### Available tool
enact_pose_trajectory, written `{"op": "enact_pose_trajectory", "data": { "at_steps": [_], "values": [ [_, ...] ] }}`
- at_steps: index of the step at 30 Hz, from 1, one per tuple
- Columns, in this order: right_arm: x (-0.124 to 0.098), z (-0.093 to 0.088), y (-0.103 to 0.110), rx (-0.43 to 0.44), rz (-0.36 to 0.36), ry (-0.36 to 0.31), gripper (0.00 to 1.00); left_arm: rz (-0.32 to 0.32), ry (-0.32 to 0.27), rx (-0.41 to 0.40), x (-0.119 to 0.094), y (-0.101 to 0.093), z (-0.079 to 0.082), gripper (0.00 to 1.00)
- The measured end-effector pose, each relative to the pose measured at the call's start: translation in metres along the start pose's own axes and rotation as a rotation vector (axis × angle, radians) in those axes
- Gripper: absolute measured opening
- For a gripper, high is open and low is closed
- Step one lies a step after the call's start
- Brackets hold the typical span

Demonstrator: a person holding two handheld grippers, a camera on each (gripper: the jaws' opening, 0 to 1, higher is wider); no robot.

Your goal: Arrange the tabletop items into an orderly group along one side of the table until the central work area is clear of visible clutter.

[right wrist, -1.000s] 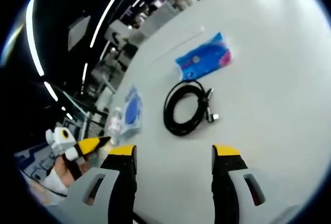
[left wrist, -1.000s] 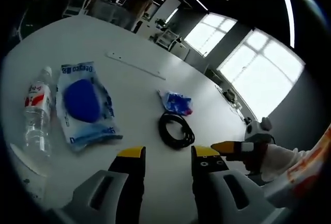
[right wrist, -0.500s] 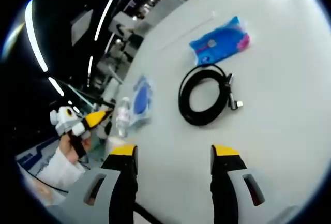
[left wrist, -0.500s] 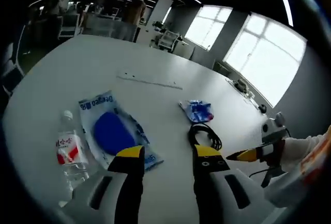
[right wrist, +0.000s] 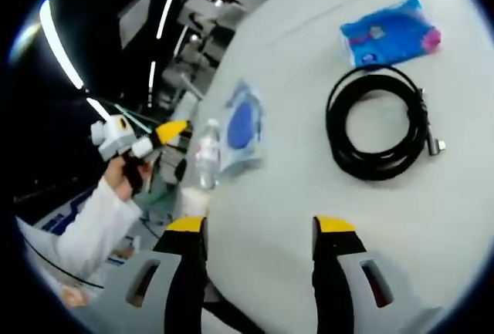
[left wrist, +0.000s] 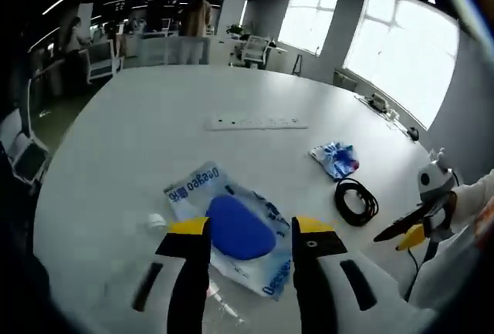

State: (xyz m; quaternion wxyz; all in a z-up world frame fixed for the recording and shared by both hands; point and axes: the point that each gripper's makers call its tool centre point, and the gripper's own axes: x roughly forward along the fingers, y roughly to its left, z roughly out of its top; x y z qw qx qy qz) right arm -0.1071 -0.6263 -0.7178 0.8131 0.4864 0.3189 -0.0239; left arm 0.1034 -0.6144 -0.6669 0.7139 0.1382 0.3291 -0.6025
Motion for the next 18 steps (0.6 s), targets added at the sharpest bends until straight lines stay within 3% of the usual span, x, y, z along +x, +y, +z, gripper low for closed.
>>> {"op": "enact_pose_trajectory", "data": {
  "at_steps": [6,9,11,16,18],
  "values": [
    [0.019,0.009,0.014,0.048,0.031,0.015,0.52,0.038,0.034,0.020,0.011,0.024,0.003,0.44],
    [0.030,0.012,0.019,0.072,0.042,0.021,0.52,0.051,0.063,0.072,0.020,0.036,0.007,0.45],
    [0.038,0.011,0.022,0.090,0.044,0.034,0.52,0.057,0.077,0.115,0.026,0.042,0.012,0.46],
    [0.057,0.005,0.037,0.132,0.072,0.062,0.53,0.038,0.090,0.094,0.042,0.051,0.016,0.49],
    [0.064,0.004,0.041,0.158,0.078,0.063,0.53,0.040,0.108,0.133,0.049,0.055,0.015,0.50]
  ]
}}
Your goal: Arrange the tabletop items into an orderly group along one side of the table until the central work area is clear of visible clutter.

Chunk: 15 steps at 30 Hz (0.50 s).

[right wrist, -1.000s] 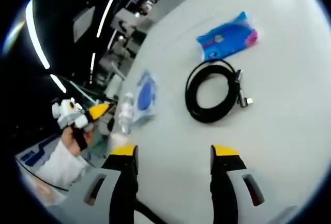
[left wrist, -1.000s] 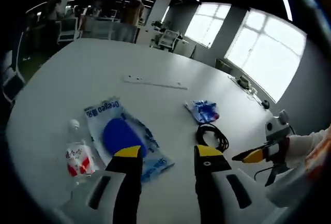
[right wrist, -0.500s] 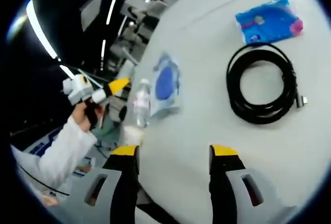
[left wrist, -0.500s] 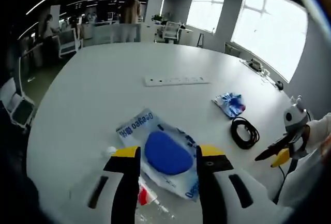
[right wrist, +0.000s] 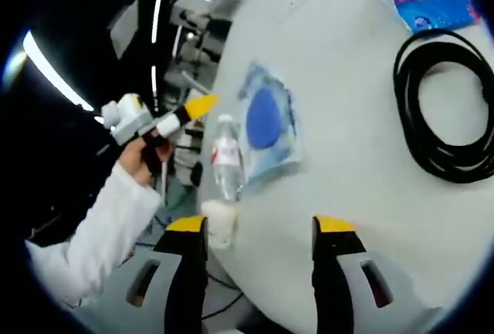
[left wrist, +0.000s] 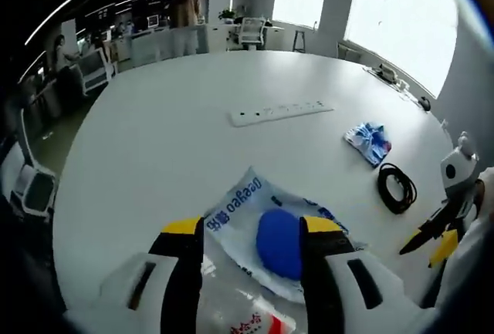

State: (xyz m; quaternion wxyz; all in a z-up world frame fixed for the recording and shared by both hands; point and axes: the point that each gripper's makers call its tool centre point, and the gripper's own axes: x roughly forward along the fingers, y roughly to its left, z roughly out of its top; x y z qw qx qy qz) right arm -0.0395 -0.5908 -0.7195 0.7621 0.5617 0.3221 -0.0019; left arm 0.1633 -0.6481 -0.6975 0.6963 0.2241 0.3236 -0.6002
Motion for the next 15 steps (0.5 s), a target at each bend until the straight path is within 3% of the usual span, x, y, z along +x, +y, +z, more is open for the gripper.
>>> {"op": "enact_pose_trajectory", "data": {
  "at_steps": [5,9,15],
  "values": [
    [0.016,0.004,0.002,0.063,-0.005,-0.022,0.55,-0.010,0.025,0.033,0.015,0.007,0.001,0.50],
    [0.028,0.009,0.003,-0.028,-0.043,-0.003,0.55,-0.005,0.056,0.071,0.028,0.016,-0.001,0.49],
    [0.052,0.011,0.009,0.003,-0.034,0.028,0.52,-0.019,0.099,0.107,0.043,0.020,-0.005,0.47]
  ]
}}
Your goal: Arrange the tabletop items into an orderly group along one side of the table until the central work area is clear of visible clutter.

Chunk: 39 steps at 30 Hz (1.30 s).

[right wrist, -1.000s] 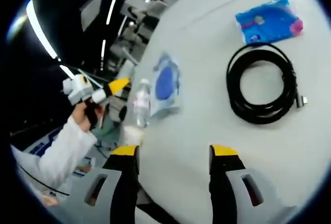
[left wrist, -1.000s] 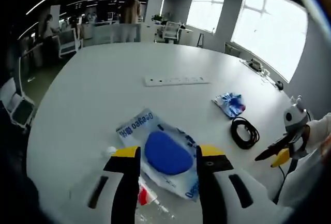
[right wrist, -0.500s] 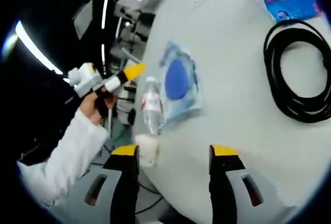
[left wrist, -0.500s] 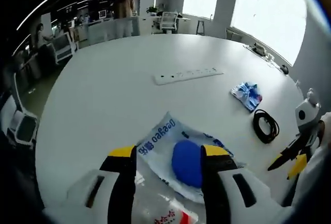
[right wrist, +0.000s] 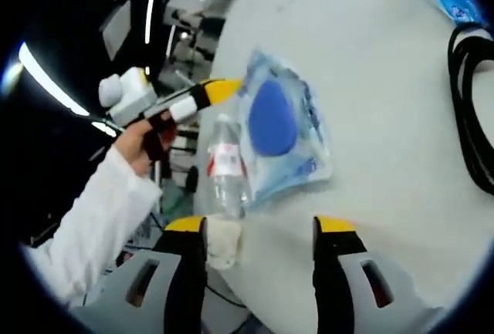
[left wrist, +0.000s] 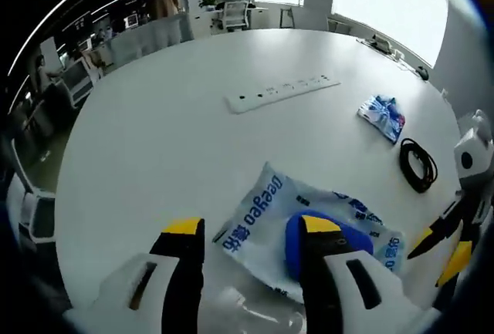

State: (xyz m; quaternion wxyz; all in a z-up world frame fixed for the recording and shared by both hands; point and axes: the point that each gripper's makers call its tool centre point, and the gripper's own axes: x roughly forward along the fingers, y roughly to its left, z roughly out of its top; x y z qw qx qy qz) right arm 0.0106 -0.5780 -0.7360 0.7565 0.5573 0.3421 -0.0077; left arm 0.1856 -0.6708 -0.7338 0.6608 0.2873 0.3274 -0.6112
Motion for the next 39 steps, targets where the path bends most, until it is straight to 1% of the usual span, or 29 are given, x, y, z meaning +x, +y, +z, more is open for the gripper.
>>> {"op": "enact_pose_trajectory", "data": {
  "at_steps": [3,4,6,9,12,13,15,16,17,18,19,20,22,23,24,25,26,28,30,31,32,33,34,36,37,38,39],
  "values": [
    [0.008,0.000,0.001,-0.009,-0.014,0.008,0.51,-0.004,0.028,0.011,0.006,0.004,-0.005,0.45],
    [0.012,0.000,0.002,-0.010,-0.017,0.009,0.51,-0.004,0.041,0.019,0.008,0.006,-0.007,0.45],
    [0.018,0.000,0.003,-0.008,-0.019,0.014,0.50,-0.029,0.052,0.023,0.011,0.006,-0.010,0.46],
    [0.027,-0.003,0.001,-0.010,-0.039,0.038,0.49,-0.031,0.076,0.042,0.016,0.010,-0.015,0.45],
    [0.033,-0.001,-0.001,0.008,-0.048,0.027,0.41,-0.040,0.106,0.048,0.021,0.012,-0.021,0.43],
    [0.036,0.001,-0.001,0.038,-0.050,0.021,0.39,-0.039,0.109,0.049,0.021,0.012,-0.022,0.39],
    [0.039,0.004,-0.001,0.062,-0.047,0.010,0.35,-0.034,0.103,0.052,0.020,0.011,-0.020,0.30],
    [0.040,0.006,-0.003,0.064,-0.056,0.008,0.33,-0.040,0.100,0.044,0.020,0.009,-0.020,0.26],
    [0.041,0.006,-0.004,0.068,-0.066,0.007,0.30,-0.033,0.095,0.047,0.020,0.008,-0.019,0.26],
    [0.041,0.006,-0.006,0.073,-0.072,0.006,0.28,-0.013,0.092,0.069,0.019,0.010,-0.019,0.23],
    [0.042,0.006,-0.006,0.079,-0.076,0.004,0.26,-0.009,0.093,0.075,0.018,0.011,-0.019,0.17],
    [0.042,0.005,-0.008,0.084,-0.085,0.003,0.23,-0.003,0.090,0.083,0.016,0.012,-0.018,0.13],
    [0.043,0.003,-0.014,0.079,-0.115,0.004,0.16,0.002,0.076,0.065,0.013,0.013,-0.016,0.08],
    [0.043,0.001,-0.017,0.083,-0.130,0.008,0.11,0.003,0.072,0.052,0.012,0.013,-0.015,0.06],
    [0.044,0.000,-0.019,0.106,-0.144,0.009,0.08,0.004,0.068,0.037,0.011,0.013,-0.015,0.05],
    [0.045,0.001,-0.018,0.148,-0.138,-0.005,0.06,0.005,0.062,0.026,0.009,0.013,-0.016,0.04],
    [0.045,0.002,-0.017,0.151,-0.141,-0.011,0.05,0.004,0.058,0.023,0.007,0.013,-0.016,0.04],
    [0.041,0.004,-0.016,0.092,-0.150,-0.019,0.02,0.011,0.061,0.021,0.004,0.012,-0.017,0.02],
    [0.036,0.007,-0.016,0.101,-0.150,-0.031,0.00,0.015,0.064,0.033,-0.001,0.012,-0.019,0.01],
    [0.033,0.009,-0.018,0.115,-0.148,-0.047,0.00,0.018,0.058,0.038,-0.005,0.013,-0.019,0.00],
    [0.027,0.016,-0.020,0.147,-0.153,-0.083,0.00,0.020,0.056,0.038,-0.006,0.013,-0.018,0.00],
    [0.022,0.020,-0.022,0.157,-0.154,-0.103,0.00,0.024,0.048,0.034,-0.008,0.013,-0.017,0.00],
    [0.017,0.024,-0.024,0.161,-0.154,-0.119,0.00,0.027,0.027,0.015,-0.012,0.012,-0.014,0.00],
    [0.005,0.032,-0.027,0.145,-0.159,-0.150,0.00,0.021,-0.033,-0.053,-0.018,0.008,-0.004,0.00],
    [-0.003,0.038,-0.030,0.159,-0.167,-0.176,0.00,0.007,-0.078,-0.123,-0.024,0.004,0.004,0.00],
    [-0.008,0.042,-0.030,0.194,-0.165,-0.196,0.00,-0.001,-0.112,-0.164,-0.029,0.001,0.010,0.00],
    [-0.015,0.047,-0.029,0.226,-0.158,-0.207,0.00,-0.002,-0.129,-0.192,-0.033,-0.001,0.013,0.00]
  ]
}}
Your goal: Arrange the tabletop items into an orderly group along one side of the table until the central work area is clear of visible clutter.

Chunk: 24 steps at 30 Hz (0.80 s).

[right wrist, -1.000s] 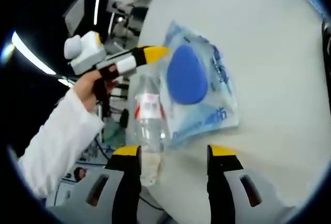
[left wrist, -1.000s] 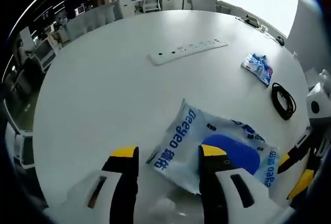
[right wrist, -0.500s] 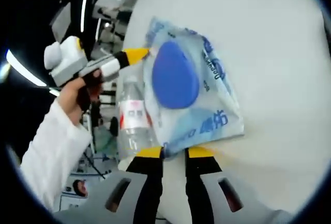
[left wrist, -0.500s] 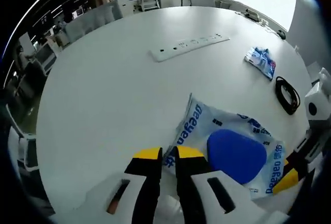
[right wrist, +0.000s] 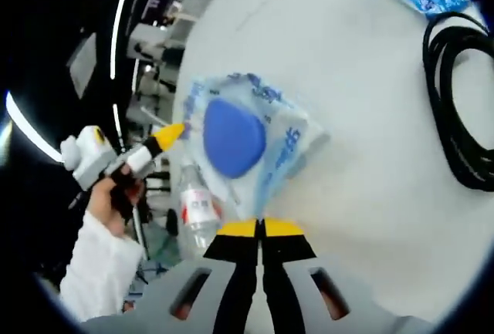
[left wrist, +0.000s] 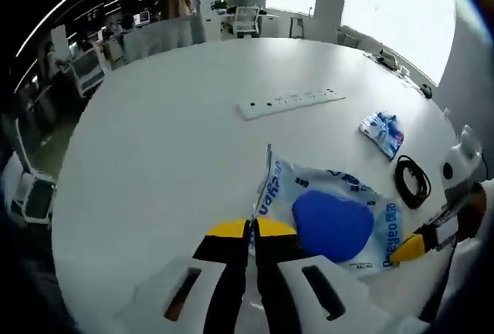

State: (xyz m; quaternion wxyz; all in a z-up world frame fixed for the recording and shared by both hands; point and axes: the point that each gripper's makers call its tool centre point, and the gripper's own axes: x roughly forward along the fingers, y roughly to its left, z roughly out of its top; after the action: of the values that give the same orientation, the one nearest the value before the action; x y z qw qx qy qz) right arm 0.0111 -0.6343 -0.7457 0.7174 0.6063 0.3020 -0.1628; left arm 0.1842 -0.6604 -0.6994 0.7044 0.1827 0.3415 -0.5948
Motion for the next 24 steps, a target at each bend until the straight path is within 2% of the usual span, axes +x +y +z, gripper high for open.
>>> {"op": "enact_pose_trajectory", "data": {
  "at_steps": [1,4,7,14,17,20,22,24],
  "values": [
    [-0.004,0.003,0.000,-0.016,-0.001,0.000,0.00,0.011,-0.013,-0.018,-0.006,-0.002,0.002,0.00],
    [-0.019,0.024,0.004,-0.060,0.008,-0.068,0.00,0.026,-0.046,-0.026,-0.018,-0.010,0.006,0.00],
    [-0.036,0.039,0.009,-0.048,0.035,-0.122,0.00,0.031,-0.076,-0.049,-0.030,-0.019,0.010,0.00],
    [-0.068,0.056,0.011,-0.033,0.079,-0.183,0.00,0.019,-0.133,-0.055,-0.055,-0.044,0.019,0.00],
    [-0.087,0.067,0.012,-0.097,0.090,-0.236,0.00,0.001,-0.151,-0.067,-0.064,-0.061,0.019,0.00],
    [-0.109,0.078,0.016,-0.071,0.141,-0.290,0.00,-0.009,-0.158,-0.059,-0.070,-0.077,0.016,0.00],
    [-0.122,0.086,0.020,-0.099,0.174,-0.325,0.00,-0.016,-0.167,-0.065,-0.075,-0.087,0.013,0.00],
    [-0.137,0.094,0.031,-0.148,0.255,-0.359,0.00,-0.022,-0.185,-0.084,-0.080,-0.095,0.012,0.00]
  ]
}}
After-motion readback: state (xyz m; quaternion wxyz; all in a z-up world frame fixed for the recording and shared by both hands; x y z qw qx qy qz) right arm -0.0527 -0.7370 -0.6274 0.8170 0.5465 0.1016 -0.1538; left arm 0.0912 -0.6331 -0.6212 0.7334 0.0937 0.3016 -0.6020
